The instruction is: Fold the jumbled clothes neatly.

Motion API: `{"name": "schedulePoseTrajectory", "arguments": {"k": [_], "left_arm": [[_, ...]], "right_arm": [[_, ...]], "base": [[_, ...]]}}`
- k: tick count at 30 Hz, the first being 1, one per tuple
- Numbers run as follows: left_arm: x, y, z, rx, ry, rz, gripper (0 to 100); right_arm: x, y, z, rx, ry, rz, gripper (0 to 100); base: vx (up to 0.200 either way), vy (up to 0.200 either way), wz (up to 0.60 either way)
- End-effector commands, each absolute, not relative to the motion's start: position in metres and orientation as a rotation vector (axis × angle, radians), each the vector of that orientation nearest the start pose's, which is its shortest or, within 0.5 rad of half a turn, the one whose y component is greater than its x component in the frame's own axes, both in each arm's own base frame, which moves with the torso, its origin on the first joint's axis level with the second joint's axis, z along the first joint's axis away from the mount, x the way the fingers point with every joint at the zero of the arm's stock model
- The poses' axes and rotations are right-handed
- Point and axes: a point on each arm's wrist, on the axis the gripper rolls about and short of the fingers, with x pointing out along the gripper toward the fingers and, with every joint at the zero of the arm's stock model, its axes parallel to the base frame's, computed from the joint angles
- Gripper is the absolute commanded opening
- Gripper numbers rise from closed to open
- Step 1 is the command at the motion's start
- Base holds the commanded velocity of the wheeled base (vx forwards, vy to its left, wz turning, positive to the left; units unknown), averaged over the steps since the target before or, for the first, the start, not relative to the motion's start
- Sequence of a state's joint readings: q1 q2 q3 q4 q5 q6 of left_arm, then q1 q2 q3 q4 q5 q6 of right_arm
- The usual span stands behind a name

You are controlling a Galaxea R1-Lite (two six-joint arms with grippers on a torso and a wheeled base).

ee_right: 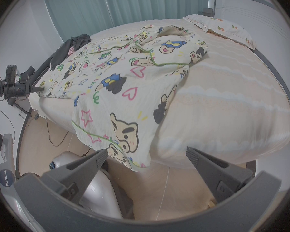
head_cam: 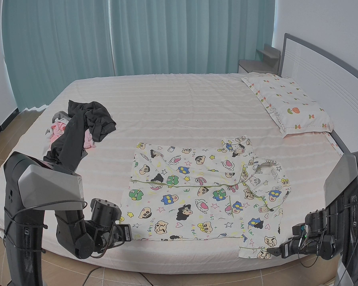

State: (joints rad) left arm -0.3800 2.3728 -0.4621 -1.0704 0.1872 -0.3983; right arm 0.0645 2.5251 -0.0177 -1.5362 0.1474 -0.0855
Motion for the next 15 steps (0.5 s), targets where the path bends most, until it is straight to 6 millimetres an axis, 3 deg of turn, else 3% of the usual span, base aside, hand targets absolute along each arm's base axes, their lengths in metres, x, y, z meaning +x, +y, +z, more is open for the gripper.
{"name": "schedulePoseTrajectory", "arguments": {"k": [1, 15], "left_arm": [[0.279, -0.107, -0.057, -0.145, 0.817, -0.020, 0], [0.285, -0.109, -0.055, -0.153, 0.798, -0.026, 0]], "right_arm": [[0.197, 0.021, -0.077, -0.083, 1.022, 0.238, 100], [0.195, 0.033, -0.090, -0.162, 1.025, 0.297, 100]], "base": [[0.000, 0.000, 0.00], [0.000, 0.000, 0.00]]}}
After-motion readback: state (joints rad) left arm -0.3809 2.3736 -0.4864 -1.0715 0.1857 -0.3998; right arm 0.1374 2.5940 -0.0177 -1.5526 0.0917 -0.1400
